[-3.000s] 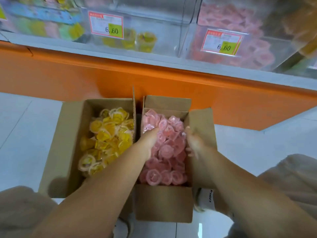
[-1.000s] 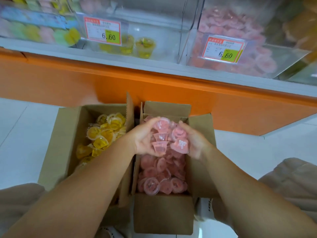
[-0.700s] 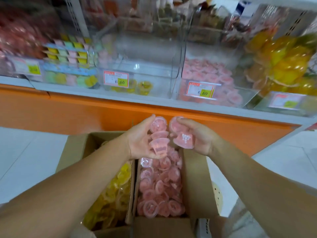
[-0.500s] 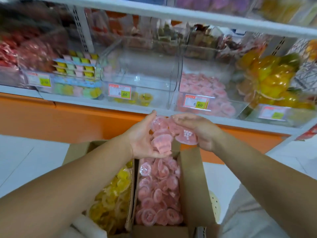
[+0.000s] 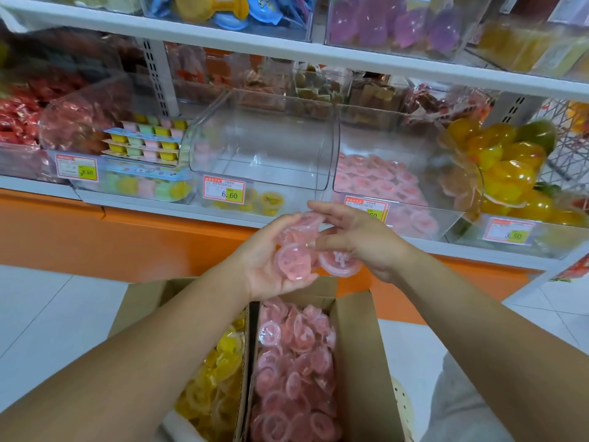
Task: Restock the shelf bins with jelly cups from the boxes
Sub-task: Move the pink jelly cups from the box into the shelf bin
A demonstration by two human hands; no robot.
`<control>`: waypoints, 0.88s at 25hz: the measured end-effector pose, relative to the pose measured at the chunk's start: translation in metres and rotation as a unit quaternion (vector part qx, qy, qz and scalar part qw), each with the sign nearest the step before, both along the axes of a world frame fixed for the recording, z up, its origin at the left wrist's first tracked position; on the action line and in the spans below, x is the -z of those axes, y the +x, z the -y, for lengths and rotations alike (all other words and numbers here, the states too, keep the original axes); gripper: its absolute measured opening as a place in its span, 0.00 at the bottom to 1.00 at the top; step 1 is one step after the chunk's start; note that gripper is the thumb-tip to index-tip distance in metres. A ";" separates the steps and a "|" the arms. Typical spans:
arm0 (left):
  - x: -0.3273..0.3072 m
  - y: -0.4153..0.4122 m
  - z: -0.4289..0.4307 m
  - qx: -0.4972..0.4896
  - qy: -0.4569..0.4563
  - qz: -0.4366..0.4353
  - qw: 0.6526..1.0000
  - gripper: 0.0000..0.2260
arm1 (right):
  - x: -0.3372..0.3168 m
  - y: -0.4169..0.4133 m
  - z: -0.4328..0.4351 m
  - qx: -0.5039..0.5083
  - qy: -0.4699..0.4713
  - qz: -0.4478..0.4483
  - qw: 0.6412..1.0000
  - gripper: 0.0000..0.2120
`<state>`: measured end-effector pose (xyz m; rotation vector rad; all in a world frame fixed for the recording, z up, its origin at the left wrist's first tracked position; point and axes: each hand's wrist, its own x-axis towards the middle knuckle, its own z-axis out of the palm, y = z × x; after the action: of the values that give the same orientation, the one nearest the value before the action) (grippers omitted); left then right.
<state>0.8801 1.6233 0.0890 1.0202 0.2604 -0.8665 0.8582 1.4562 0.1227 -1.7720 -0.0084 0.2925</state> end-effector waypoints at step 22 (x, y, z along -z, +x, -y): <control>-0.024 0.024 0.008 -0.004 -0.078 0.033 0.996 0.24 | -0.015 0.102 0.144 0.273 -0.364 -0.008 0.890 0.16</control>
<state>0.9043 1.6152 0.1129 0.8990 0.1391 -0.8304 0.9604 1.3126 0.1381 -2.4162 0.6836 -0.1300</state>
